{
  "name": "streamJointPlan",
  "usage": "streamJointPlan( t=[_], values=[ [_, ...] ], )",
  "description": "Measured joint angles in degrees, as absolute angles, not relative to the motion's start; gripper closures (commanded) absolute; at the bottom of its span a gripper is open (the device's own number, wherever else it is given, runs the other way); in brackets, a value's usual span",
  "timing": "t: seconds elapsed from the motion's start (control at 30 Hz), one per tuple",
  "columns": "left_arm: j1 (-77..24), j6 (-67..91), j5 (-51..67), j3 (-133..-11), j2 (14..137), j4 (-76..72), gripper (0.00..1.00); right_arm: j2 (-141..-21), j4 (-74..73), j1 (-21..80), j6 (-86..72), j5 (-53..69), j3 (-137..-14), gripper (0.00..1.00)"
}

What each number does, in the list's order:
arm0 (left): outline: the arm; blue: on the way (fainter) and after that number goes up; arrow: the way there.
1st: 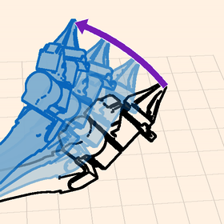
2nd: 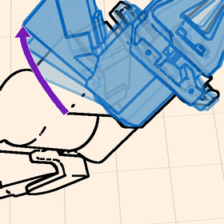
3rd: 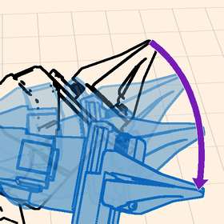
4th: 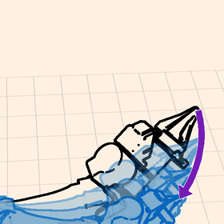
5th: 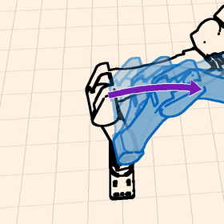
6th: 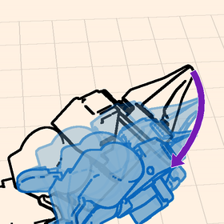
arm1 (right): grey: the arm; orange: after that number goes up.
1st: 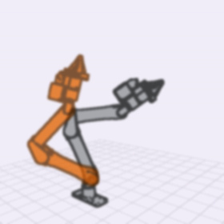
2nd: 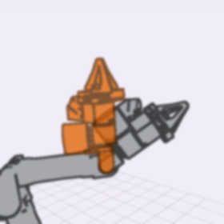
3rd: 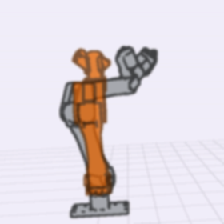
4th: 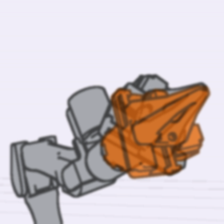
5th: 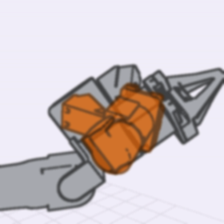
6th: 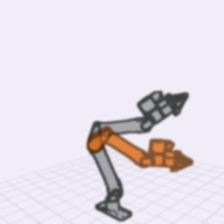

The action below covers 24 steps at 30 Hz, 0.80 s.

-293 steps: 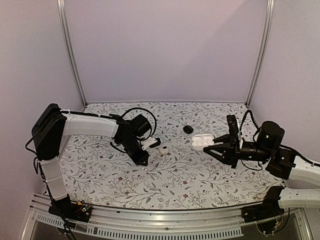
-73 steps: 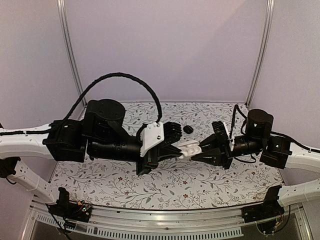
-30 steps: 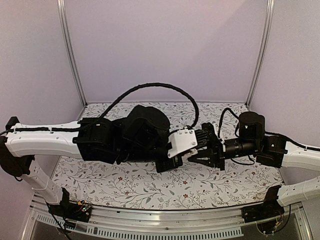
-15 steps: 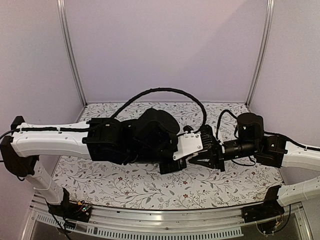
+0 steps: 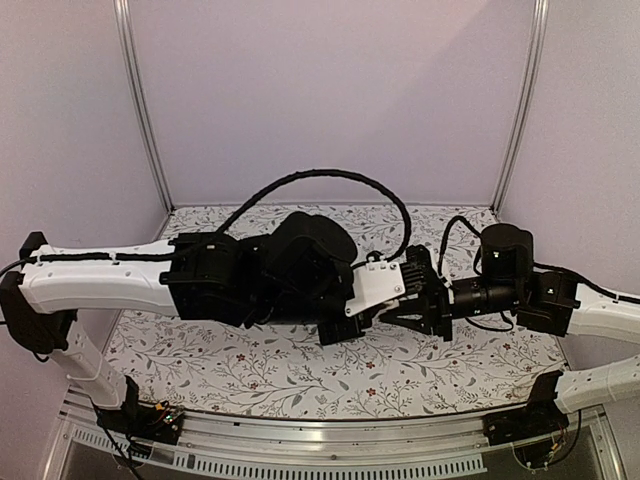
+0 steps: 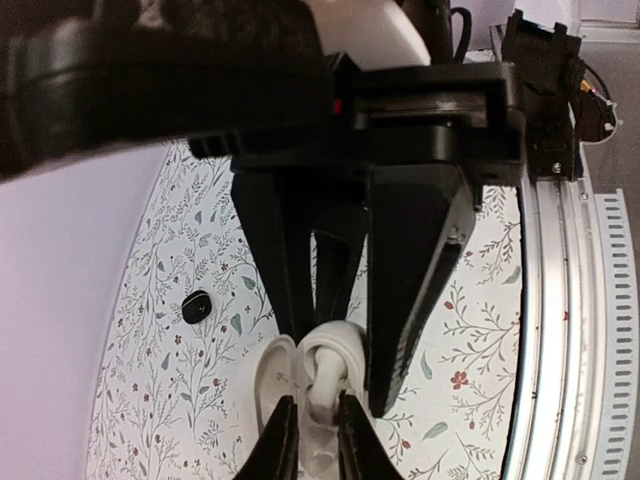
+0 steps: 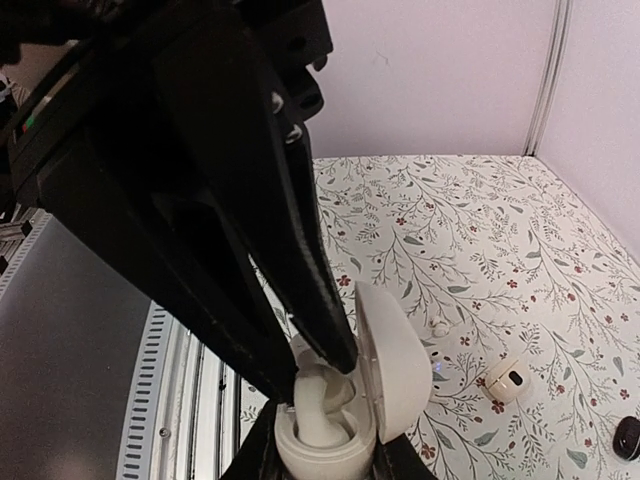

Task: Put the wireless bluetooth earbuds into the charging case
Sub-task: Insert the right earbud into the right side groove of the charging case.

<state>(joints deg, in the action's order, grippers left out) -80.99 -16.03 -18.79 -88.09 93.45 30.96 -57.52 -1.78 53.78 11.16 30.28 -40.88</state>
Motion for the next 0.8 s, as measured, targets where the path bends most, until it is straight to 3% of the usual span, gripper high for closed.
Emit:
streamJointPlan(
  t=[0.43, 0.8],
  values=[
    [-81.0, -16.1, -18.4, -86.7, 89.7, 30.6, 0.85, -56.7, 0.7, 54.0, 10.8, 30.4, -40.9, 1.00],
    [-81.0, -16.7, -16.2, -84.4, 85.4, 27.9, 0.93, -56.7, 1.6, 54.0, 9.8, 30.4, -40.9, 1.00]
  ],
)
